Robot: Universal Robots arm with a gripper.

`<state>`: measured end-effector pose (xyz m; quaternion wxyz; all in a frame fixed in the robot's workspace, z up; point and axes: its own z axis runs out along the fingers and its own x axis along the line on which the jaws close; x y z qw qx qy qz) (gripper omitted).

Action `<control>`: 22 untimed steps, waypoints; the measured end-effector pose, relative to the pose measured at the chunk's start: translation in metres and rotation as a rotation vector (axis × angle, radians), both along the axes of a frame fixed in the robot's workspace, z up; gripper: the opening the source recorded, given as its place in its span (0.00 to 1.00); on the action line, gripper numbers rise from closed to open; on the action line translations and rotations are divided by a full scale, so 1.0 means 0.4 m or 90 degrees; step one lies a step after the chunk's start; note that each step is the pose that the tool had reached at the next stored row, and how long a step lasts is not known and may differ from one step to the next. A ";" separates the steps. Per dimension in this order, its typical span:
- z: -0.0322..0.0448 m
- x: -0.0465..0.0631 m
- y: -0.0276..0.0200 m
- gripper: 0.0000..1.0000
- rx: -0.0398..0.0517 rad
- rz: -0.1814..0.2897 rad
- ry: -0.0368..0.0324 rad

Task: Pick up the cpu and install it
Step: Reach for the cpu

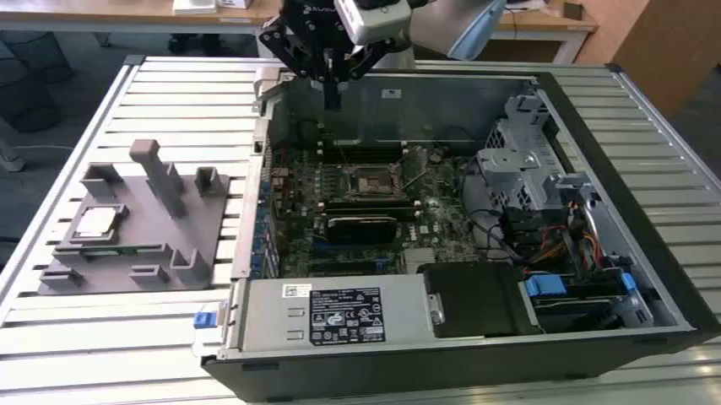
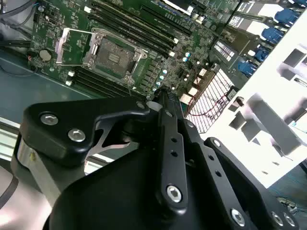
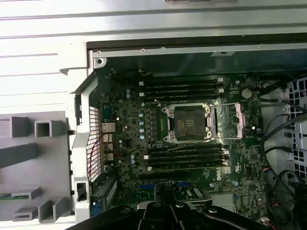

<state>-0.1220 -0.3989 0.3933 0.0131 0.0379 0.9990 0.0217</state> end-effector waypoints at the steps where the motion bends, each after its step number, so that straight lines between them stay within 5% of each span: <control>1: 0.000 0.000 0.000 0.11 0.0000 0.000 0.0000; 22: 0.000 -0.036 0.000 0.11 0.0000 0.000 0.0000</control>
